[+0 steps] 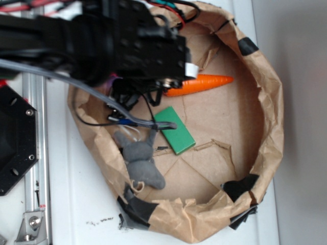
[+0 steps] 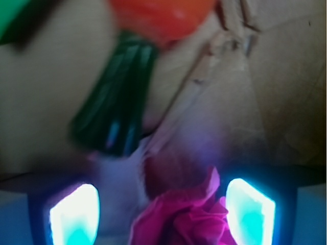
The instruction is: Grab the red paper.
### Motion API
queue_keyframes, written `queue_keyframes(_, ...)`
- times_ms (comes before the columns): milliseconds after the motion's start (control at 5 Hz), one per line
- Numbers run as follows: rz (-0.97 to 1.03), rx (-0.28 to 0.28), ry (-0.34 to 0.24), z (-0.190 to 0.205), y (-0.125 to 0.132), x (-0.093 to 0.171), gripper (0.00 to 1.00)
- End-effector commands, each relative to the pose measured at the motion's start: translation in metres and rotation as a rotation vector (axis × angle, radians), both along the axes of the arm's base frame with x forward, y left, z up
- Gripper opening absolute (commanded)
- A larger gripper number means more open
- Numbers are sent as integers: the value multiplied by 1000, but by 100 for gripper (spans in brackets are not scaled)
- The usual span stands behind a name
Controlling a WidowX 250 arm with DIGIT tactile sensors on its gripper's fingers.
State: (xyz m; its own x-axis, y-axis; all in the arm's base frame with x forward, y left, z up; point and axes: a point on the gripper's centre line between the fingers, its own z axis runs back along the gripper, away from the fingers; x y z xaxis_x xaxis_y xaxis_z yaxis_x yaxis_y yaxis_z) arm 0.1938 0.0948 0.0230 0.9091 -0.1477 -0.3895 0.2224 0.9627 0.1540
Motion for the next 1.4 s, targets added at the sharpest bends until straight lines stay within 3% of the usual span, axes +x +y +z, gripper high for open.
queue_keyframes(0,62,13,-2,3,1,2,0)
queue_keyframes(1000,53,-19,-7,6,1,-3,0)
queue_keyframes(1200,-2,-101,-87,24,-31,23,0)
